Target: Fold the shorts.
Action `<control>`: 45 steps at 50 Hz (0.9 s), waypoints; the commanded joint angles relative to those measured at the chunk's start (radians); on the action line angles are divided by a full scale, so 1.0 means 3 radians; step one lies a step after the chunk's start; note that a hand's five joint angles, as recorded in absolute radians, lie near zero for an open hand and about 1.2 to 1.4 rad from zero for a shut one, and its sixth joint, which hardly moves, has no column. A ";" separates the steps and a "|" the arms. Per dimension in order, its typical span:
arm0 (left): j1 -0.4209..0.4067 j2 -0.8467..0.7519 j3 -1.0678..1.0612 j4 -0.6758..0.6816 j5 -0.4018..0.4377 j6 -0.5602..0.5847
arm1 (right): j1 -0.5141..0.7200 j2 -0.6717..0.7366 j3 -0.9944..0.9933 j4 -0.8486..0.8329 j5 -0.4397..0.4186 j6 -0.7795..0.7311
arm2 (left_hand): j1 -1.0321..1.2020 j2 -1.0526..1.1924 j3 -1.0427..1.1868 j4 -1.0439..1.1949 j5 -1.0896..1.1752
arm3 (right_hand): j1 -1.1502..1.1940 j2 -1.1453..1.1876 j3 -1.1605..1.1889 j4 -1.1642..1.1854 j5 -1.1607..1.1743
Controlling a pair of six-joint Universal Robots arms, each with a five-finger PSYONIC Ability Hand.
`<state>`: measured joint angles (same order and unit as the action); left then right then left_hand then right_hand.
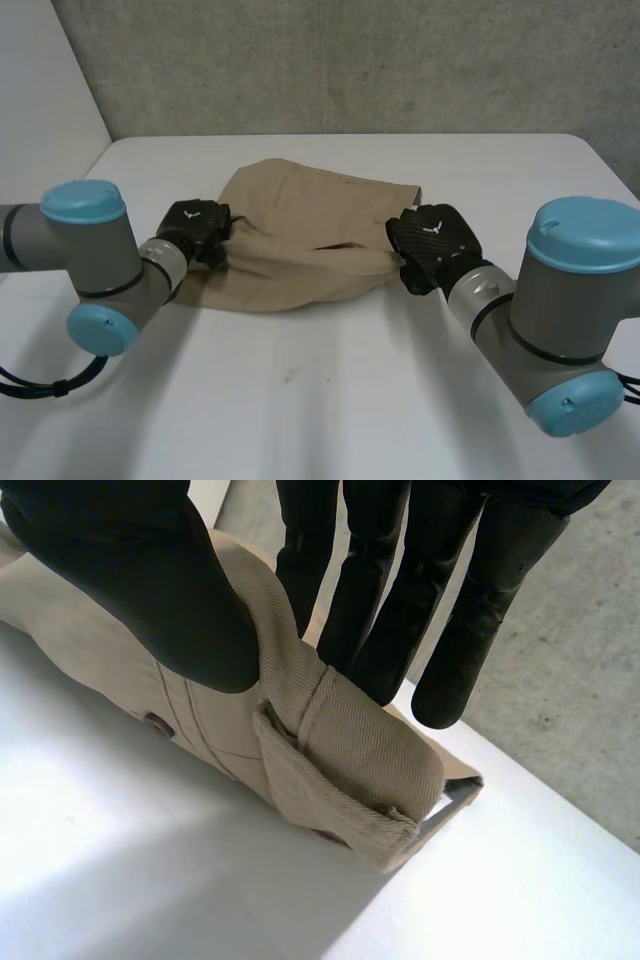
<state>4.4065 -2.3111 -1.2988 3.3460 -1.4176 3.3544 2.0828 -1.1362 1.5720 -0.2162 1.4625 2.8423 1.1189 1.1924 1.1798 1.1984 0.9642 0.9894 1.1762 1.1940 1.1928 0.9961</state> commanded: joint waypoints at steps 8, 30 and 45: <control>0.0048 0.2206 -0.0099 -0.0876 -0.0015 -0.0014 | -0.0106 -0.0901 -0.0678 0.0301 -0.0007 -0.0107 | 0.0925 0.0680 0.0722 0.0660 0.0858 | 0.1356 0.0733 0.0674 0.0678 0.0752; 0.0079 0.2919 0.0516 -0.0896 -0.0127 -0.0055 | -0.0076 -0.1270 -0.1697 0.0899 0.0213 -0.0086 | 0.0925 0.0680 0.0722 0.0660 0.0858 | 0.1356 0.0733 0.0674 0.0678 0.0752; -0.0131 0.0909 0.0898 -0.0625 -0.0265 -0.0029 | -0.0045 0.0064 -0.1635 0.0574 0.0284 -0.0086 | 0.0925 0.0680 0.0722 0.0660 0.0858 | 0.1356 0.0733 0.0674 0.0678 0.0752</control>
<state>4.3958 -1.7869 -1.1638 3.0915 -1.4553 3.3414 2.0699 -1.3043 1.1224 0.0706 1.5284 2.8151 1.1190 1.1985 1.1866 1.2022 0.9642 0.9894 1.1815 1.1940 1.1931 0.9961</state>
